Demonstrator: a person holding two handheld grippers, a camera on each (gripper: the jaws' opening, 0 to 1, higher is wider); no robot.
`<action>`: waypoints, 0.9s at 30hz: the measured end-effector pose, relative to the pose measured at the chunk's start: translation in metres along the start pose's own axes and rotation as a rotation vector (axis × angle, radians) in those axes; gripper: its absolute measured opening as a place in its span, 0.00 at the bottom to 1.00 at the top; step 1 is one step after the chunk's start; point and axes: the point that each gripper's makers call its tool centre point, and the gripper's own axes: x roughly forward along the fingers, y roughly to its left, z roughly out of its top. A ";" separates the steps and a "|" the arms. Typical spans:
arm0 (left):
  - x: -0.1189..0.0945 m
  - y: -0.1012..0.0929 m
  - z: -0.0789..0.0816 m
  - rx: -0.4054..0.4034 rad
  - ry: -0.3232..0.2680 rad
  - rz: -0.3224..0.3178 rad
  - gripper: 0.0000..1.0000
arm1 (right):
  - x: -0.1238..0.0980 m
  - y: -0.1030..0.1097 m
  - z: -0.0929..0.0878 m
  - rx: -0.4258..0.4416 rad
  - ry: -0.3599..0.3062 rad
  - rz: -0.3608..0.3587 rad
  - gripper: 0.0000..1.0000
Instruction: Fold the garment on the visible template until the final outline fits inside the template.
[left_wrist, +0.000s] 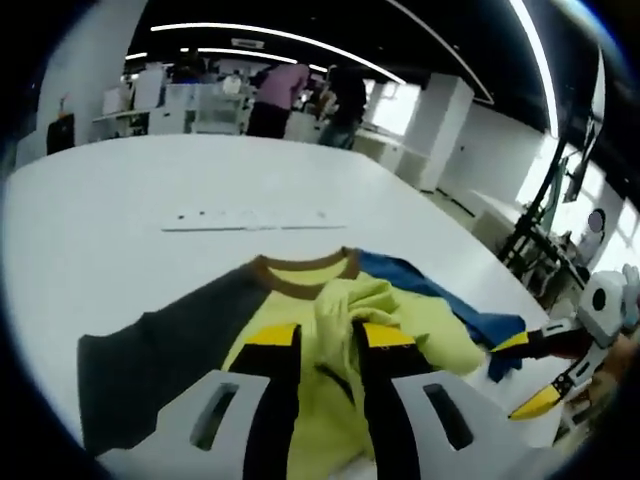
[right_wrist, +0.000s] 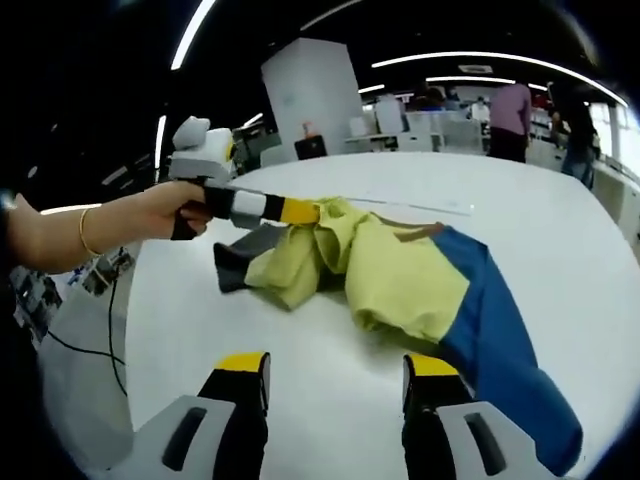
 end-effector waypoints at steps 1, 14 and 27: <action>0.000 0.000 0.000 0.000 0.000 -0.001 0.22 | 0.002 0.001 0.000 -0.003 0.000 0.001 0.47; -0.010 -0.013 -0.014 0.040 0.014 -0.019 0.28 | 0.033 -0.005 0.012 -0.096 -0.046 -0.057 0.29; -0.032 -0.027 -0.040 0.066 0.017 0.010 0.32 | 0.037 -0.013 0.020 -0.091 -0.062 -0.105 0.14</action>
